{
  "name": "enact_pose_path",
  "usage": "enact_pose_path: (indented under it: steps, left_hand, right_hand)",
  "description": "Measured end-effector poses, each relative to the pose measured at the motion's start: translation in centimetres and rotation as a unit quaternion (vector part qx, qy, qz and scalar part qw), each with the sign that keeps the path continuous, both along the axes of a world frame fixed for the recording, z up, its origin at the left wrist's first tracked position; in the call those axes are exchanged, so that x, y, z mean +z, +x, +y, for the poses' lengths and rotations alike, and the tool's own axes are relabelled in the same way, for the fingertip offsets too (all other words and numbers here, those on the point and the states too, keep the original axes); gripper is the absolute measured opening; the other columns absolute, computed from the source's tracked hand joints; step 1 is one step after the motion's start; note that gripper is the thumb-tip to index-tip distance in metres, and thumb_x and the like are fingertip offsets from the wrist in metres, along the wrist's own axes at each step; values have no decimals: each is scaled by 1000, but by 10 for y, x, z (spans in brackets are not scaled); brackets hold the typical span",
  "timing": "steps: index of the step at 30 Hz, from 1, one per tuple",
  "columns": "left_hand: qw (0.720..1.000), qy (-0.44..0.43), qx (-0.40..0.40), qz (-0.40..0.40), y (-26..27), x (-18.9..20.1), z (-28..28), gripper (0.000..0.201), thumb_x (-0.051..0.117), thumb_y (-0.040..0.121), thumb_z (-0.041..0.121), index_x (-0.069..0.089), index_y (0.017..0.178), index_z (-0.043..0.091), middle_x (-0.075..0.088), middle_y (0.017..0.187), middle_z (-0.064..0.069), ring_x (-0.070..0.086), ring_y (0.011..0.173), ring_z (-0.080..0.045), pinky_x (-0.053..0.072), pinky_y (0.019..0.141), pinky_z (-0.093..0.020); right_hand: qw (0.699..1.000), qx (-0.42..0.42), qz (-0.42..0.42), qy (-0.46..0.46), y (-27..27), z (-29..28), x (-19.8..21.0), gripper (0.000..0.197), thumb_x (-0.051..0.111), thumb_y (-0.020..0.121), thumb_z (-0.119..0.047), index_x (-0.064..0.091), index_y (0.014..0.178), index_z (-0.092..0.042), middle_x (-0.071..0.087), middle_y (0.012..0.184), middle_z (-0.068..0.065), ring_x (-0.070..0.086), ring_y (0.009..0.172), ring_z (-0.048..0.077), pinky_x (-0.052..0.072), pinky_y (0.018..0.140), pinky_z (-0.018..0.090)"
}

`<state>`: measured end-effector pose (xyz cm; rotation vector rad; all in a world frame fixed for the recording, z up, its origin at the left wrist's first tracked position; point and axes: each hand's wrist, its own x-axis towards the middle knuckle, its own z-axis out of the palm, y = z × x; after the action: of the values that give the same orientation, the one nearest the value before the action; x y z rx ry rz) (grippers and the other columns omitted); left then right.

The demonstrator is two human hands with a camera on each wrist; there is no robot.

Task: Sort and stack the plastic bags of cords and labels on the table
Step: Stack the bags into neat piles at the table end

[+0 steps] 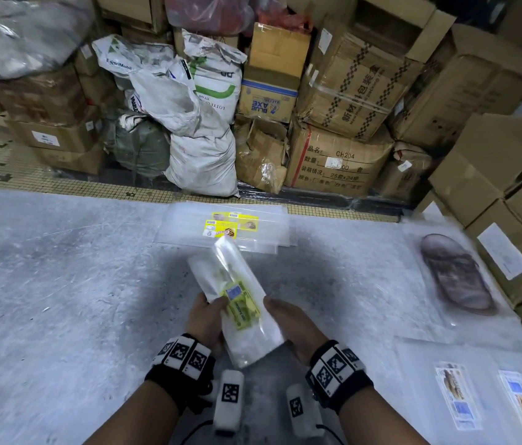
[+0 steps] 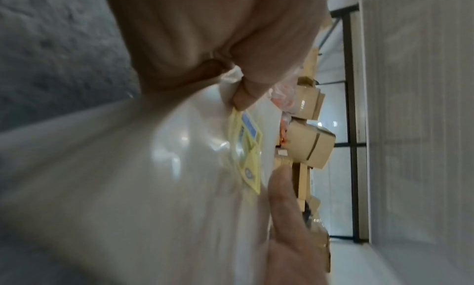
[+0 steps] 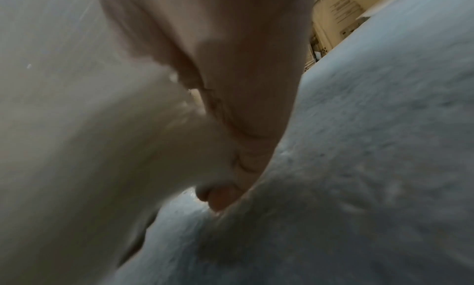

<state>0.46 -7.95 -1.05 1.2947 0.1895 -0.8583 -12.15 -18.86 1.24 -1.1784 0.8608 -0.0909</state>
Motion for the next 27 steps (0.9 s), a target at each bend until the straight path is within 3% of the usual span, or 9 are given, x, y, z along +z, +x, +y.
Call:
enact_pose_path:
  steps: [2,5,10,13,17,20,22,24,27]
  left_hand:
    - [998,-8,61,13,5,2,-3,31,54,91,-3,52,121,5,66,107,-28,67,93,-43,54,83,-62]
    - [992,-11,124,22,8,6,-8,29,53,92,-2,50,118,11,67,99,-20,68,83,-34,56,81,-53]
    - [986,-28,166,14,-11,6,-18,38,57,91,-1,45,123,14,66,108,-18,68,85,-30,55,86,-54]
    - [986,-62,151,35,-22,9,-19,40,58,91,1,44,126,15,66,110,-17,68,86,-30,55,86,-51]
    - [985,-126,102,62,-25,15,-11,35,49,95,2,46,127,17,67,106,-17,68,83,-29,57,77,-45]
    - [982,-152,89,67,-9,18,0,36,48,92,2,52,128,7,67,103,-18,70,74,-24,60,62,-34]
    - [982,-160,79,59,11,18,11,27,45,90,-1,60,112,7,69,87,-13,69,65,-22,59,56,-31]
    - [988,-141,68,15,29,17,23,30,44,87,-9,59,96,15,67,76,-10,67,57,-20,57,51,-30]
    - [992,-90,18,-88,42,12,38,40,68,68,-2,61,101,18,66,87,-18,65,64,-24,54,53,-28]
  right_hand:
    - [997,-34,6,66,-8,1,-5,61,70,79,-57,71,114,-6,72,110,19,67,105,40,48,103,55]
    - [986,-76,-24,145,-14,4,-6,62,61,78,-53,67,116,-4,70,112,21,64,101,36,50,93,50]
    - [956,-116,-148,225,-4,13,2,40,54,94,-16,59,129,4,62,128,29,62,117,41,52,95,49]
    - [969,-139,-132,154,0,8,-2,34,50,88,11,63,119,5,68,115,30,66,106,45,52,95,56]
    - [974,-180,-94,99,-2,-4,-14,43,53,85,19,58,124,0,70,114,25,67,105,43,50,97,60]
    - [980,-169,-93,52,-6,-11,-8,36,52,87,19,61,114,-3,70,111,21,68,100,37,54,93,53]
    - [985,-149,-84,-5,-11,-19,-4,32,52,87,18,63,107,-5,68,106,21,64,96,34,52,92,52]
    - [988,-132,-63,-50,-17,-27,-5,30,55,86,17,62,107,-4,68,98,18,61,88,32,53,80,45]
    - [986,-109,-43,-118,-25,-41,-5,31,59,85,15,60,109,-4,68,83,6,56,70,19,45,59,28]
